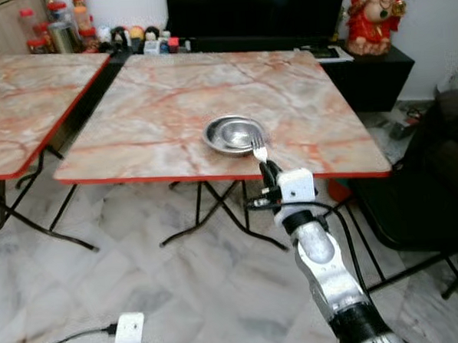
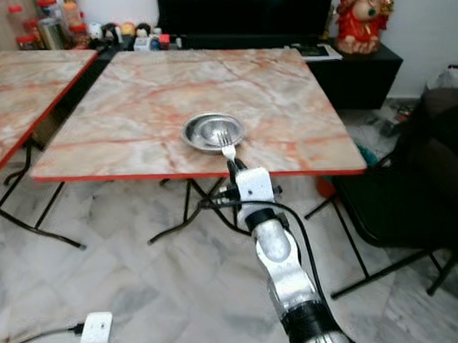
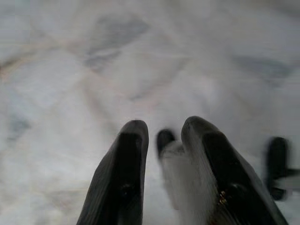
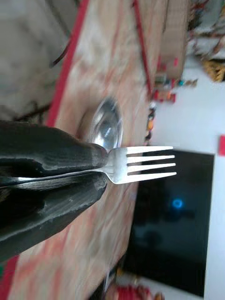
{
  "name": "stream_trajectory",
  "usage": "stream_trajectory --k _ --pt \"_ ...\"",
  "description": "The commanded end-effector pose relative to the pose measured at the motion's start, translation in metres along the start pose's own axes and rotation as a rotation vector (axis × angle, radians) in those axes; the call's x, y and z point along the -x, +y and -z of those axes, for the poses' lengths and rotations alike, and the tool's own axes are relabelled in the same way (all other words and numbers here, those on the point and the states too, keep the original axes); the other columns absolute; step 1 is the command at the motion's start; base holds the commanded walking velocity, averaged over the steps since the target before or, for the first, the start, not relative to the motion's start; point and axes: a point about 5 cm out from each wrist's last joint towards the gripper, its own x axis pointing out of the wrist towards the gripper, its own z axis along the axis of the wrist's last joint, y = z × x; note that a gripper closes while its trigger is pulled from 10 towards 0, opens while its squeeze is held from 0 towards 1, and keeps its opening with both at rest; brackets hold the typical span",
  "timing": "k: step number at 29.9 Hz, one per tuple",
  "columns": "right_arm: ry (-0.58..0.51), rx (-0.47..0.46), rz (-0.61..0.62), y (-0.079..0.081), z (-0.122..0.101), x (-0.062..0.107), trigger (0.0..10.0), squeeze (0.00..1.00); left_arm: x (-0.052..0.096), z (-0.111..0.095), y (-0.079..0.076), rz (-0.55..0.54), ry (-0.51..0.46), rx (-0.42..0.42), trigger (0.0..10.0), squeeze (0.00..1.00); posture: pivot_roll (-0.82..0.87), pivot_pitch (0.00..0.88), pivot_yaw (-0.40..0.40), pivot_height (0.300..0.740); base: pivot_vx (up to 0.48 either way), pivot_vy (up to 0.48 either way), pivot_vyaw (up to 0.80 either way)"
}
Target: Setting the table
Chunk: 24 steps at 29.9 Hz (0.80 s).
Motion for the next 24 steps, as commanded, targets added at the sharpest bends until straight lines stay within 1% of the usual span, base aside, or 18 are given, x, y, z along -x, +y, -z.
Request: stream_trajectory --k 1,3,6,21,24 --pt "-0.025 -0.007 0.002 0.002 -0.0071 -0.0046 10.0 0.0 0.0001 0.0001 0.0051 -0.014 0.001 0.002 10.0 0.0 -0.04 0.0 -0.008 0.719 0.0 0.0 0.0" --pt "-0.024 -0.007 0.002 0.0022 -0.0069 -0.0044 10.0 0.0 -0.0001 -0.002 0.0047 -0.008 -0.011 0.023 10.0 0.0 -0.04 0.0 -0.008 0.719 0.0 0.0 0.0" --pt "-0.021 -0.008 0.001 0.003 -0.0062 -0.0039 10.0 0.0 -0.0002 -0.004 0.0054 -0.011 -0.026 0.033 10.0 0.0 -0.04 0.0 -0.009 0.719 0.0 0.0 0.0" --pt "-0.02 -0.01 -0.005 0.0052 -0.0059 -0.0036 10.0 0.0 -0.0002 -0.0032 0.0087 -0.024 -0.018 0.044 10.0 0.0 -0.04 0.0 -0.006 0.719 0.0 0.0 0.0" --pt "-0.016 0.014 -0.022 0.0063 -0.0058 -0.0041 10.0 0.0 -0.0002 -0.0034 0.009 -0.025 -0.018 0.046 10.0 0.0 -0.04 0.0 -0.005 0.719 0.0 0.0 0.0"
